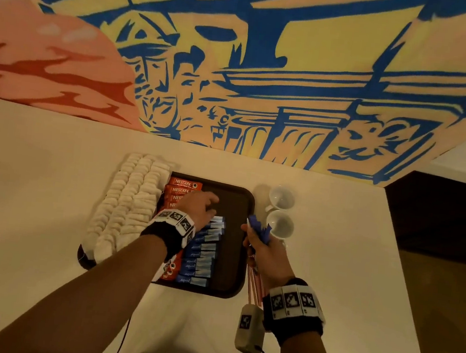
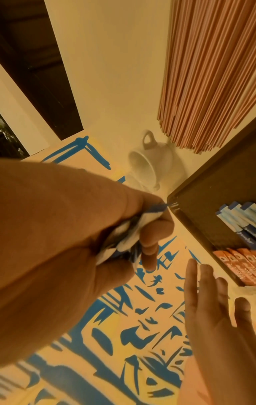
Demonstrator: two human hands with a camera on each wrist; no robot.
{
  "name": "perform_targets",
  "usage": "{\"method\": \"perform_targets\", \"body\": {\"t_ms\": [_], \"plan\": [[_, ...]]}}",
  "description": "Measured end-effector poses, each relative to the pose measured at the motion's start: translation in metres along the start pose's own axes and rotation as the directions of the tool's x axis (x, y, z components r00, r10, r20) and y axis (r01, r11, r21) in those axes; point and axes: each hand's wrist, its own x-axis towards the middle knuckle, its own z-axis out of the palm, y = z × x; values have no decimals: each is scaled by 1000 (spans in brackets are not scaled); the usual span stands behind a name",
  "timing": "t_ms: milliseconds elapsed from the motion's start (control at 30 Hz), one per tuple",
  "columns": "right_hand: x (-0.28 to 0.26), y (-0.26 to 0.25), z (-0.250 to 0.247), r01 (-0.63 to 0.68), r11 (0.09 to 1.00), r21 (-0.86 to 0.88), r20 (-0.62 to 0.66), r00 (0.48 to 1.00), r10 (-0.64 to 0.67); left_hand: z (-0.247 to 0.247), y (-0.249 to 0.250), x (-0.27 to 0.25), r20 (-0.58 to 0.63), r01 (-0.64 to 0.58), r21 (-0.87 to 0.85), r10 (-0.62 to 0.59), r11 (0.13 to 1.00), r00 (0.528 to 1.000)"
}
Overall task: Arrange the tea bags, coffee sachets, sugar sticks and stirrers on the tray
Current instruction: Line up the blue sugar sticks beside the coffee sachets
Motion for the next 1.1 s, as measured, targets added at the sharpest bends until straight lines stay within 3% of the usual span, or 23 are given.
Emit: {"method": "perform_targets", "body": {"t_ms": [167,267,433,633,833,1000,1100], "plan": [[-16,-9,-6,83,986,-141,4,997,-83,-29,40,-42,-73,-117,-344,98,932,993],[-26,-19,-5,165,963,-214,27,986,-163,-50,58,-70,-110,-211,-422,181,882,977],[-49,-40,-1,289,951,-111,40,957,-286,-69,74,-109,-84,-243,-522,234,818,969],[-67,-56,3,365,928,-75,122,927,-354,-68,73,-130,-107,-229,-575,205,786,973],[-72,-62,3,318,948,-5,83,945,-316,-77,72,-141,-152,-248,-609,196,753,969],[-71,-67,-5,186,980,74,15,982,-188,-90,78,-158,-309,-384,-558,245,736,919],[-71,-68,-7,161,968,192,60,983,-175,-91,81,-169,-271,-415,-565,314,713,910]]}}
